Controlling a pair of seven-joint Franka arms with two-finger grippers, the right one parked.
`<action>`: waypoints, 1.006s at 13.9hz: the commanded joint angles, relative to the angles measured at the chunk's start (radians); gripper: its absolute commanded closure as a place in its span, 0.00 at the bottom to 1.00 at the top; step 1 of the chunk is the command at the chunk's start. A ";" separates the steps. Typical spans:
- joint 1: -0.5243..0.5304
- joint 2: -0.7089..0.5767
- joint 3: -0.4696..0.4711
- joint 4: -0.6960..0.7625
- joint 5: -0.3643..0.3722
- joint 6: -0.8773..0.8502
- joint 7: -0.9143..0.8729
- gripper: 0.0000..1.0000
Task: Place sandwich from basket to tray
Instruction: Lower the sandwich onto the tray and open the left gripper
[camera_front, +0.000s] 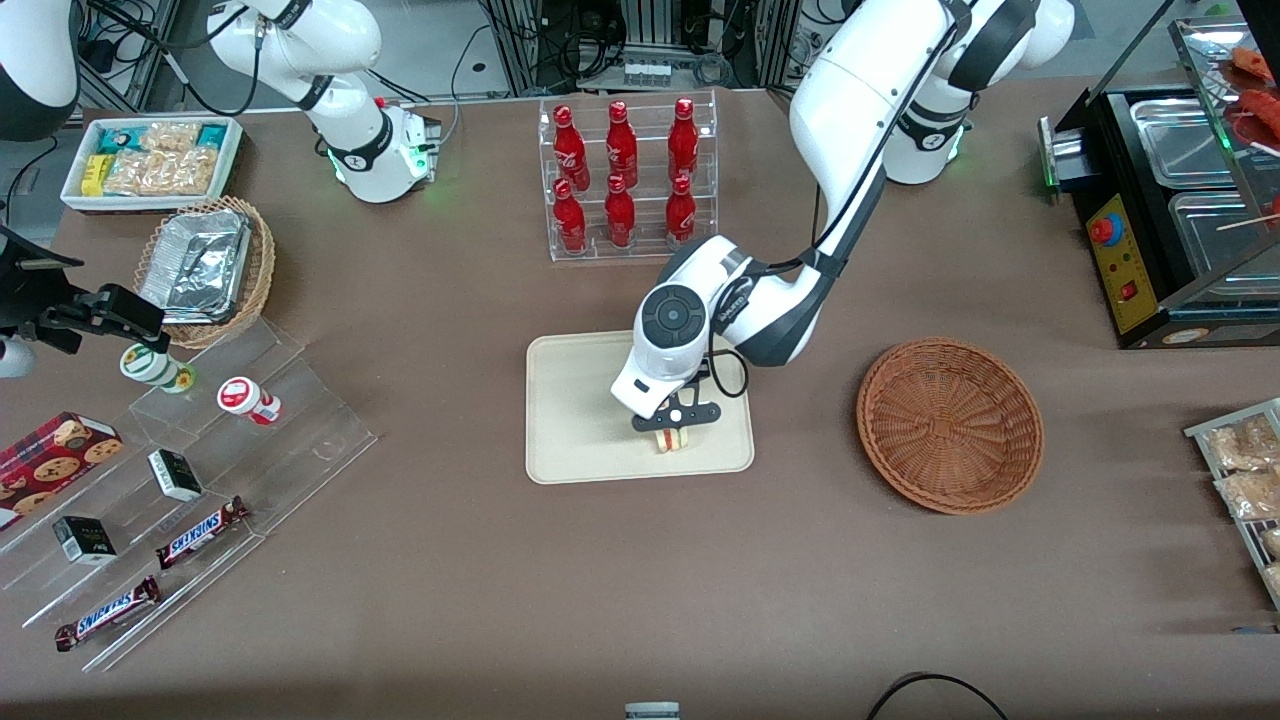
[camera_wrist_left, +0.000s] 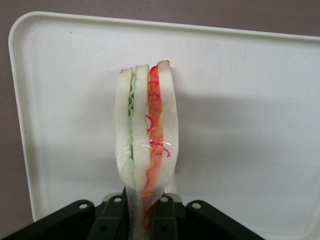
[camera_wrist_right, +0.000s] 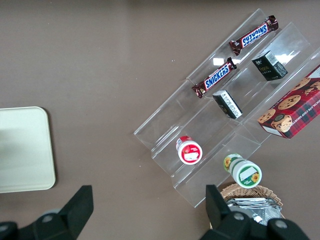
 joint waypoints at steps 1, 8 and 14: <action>-0.017 0.031 0.015 0.032 -0.003 0.002 -0.013 0.52; -0.015 0.026 0.015 0.037 -0.003 0.010 -0.012 0.00; -0.001 -0.060 0.015 0.117 -0.011 -0.178 -0.013 0.00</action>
